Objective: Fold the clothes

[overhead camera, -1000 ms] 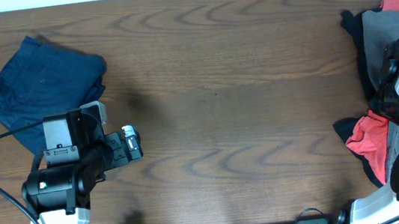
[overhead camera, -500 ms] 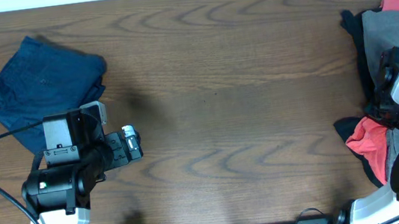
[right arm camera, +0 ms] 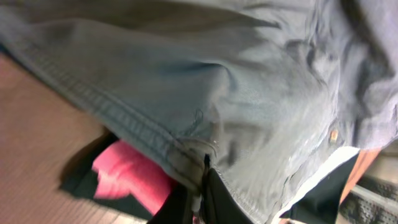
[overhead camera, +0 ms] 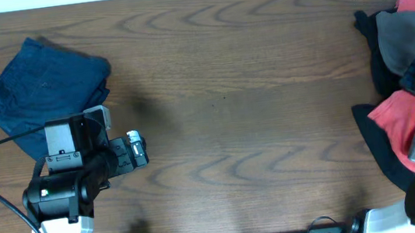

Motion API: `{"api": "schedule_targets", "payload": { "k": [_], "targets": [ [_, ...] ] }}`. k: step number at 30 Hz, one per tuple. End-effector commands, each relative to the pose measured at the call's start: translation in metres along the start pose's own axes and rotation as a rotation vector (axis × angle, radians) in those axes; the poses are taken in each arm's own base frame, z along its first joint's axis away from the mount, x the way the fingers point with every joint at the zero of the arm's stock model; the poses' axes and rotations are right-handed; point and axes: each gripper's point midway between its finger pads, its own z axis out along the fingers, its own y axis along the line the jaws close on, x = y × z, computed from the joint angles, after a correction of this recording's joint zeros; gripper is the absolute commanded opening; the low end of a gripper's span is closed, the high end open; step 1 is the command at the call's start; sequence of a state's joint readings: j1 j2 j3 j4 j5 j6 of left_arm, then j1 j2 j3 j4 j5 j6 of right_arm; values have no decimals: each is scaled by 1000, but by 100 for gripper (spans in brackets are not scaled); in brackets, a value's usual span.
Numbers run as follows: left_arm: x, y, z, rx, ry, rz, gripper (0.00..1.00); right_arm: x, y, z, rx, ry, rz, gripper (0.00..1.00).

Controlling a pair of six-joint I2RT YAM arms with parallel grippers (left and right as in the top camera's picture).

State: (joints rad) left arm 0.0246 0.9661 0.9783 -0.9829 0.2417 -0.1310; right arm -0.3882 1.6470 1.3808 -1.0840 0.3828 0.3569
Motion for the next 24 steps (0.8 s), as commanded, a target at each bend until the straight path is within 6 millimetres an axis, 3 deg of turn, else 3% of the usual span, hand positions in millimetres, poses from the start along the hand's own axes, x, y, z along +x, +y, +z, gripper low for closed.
{"api": "schedule_targets", "payload": {
  "k": [1, 7, 14, 15, 17, 21, 24],
  "targets": [
    [-5, -3, -5, 15, -16, -1, 98, 3, 7, -10, -75, 14, -56, 8],
    [-4, -3, -5, 13, -12, -1, 98, 16, 8, -2, -69, 58, -75, 12],
    [-4, -3, -5, 13, -10, -2, 98, 20, 8, 1, -66, 66, -78, 9],
    [-4, -3, -5, 13, -10, -2, 98, 19, 8, 1, -66, 65, -77, 16],
    [-4, -3, -5, 13, -10, -2, 98, 19, 9, 1, -73, 63, -75, 40],
    [-4, -3, -5, 13, -10, -2, 98, 25, 10, 6, -74, 79, -81, 59],
    [-4, -3, -5, 13, -10, -2, 98, 31, 12, 15, -70, 90, -85, 64]
  ]
}}
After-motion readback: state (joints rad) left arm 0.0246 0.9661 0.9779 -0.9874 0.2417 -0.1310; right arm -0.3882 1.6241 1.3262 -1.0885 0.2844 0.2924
